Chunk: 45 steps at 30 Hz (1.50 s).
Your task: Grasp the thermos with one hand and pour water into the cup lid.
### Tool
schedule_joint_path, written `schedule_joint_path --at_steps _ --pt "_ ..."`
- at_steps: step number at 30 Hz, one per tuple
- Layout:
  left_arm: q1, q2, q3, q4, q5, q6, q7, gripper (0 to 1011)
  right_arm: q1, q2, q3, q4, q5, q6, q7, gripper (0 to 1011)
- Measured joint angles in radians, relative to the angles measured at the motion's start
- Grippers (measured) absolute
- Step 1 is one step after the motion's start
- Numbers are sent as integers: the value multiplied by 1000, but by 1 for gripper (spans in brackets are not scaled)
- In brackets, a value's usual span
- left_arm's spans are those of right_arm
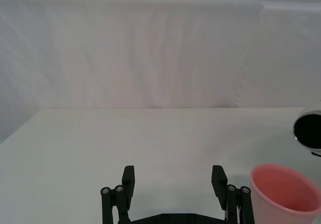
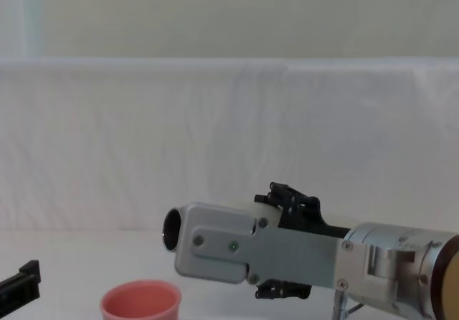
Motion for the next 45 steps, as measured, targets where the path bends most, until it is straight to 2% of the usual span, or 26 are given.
schedule_joint_path --at_steps 28,45 --pt "0 0 0 0 0 0 0 1001 29 -15 -39 34 -66 5 -6 957" --pt "0 0 0 0 0 0 0 1001 49 -8 -65 42 -122 19 -7 957"
